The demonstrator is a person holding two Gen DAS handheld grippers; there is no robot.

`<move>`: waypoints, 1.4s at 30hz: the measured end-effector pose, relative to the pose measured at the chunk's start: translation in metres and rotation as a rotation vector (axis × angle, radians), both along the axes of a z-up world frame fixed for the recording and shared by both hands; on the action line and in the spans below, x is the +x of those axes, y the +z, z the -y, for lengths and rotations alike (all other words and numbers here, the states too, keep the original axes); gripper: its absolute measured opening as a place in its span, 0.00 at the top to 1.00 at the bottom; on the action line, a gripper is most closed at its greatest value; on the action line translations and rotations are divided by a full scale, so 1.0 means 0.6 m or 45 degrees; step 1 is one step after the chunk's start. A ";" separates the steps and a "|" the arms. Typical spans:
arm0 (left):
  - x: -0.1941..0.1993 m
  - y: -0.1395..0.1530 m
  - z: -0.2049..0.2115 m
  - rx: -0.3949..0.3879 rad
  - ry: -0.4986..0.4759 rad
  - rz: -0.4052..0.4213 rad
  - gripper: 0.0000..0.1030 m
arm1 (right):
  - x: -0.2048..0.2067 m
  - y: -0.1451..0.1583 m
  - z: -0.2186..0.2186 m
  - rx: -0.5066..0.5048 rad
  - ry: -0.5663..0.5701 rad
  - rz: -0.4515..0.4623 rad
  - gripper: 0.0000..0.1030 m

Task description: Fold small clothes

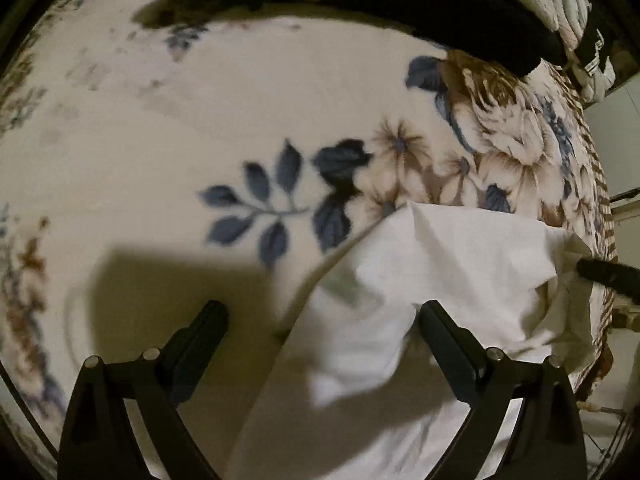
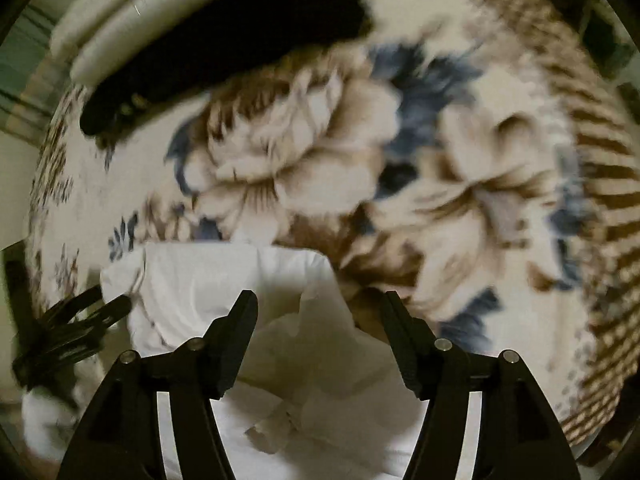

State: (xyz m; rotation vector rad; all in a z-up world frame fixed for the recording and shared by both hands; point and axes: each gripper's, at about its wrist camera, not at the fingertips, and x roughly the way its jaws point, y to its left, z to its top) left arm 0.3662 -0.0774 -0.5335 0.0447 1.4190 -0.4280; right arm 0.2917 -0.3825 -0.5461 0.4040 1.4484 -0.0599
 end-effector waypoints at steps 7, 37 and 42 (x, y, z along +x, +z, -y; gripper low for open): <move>-0.002 0.034 0.007 -0.103 -0.014 0.144 0.93 | -0.002 -0.063 0.010 0.137 0.062 -0.077 0.85; 0.005 0.188 -0.045 -0.200 0.127 0.432 0.95 | 0.074 0.096 0.030 0.052 0.106 0.288 0.94; -0.140 0.210 -0.070 -0.221 0.192 0.380 0.94 | -0.057 0.154 0.002 0.044 0.144 0.381 0.94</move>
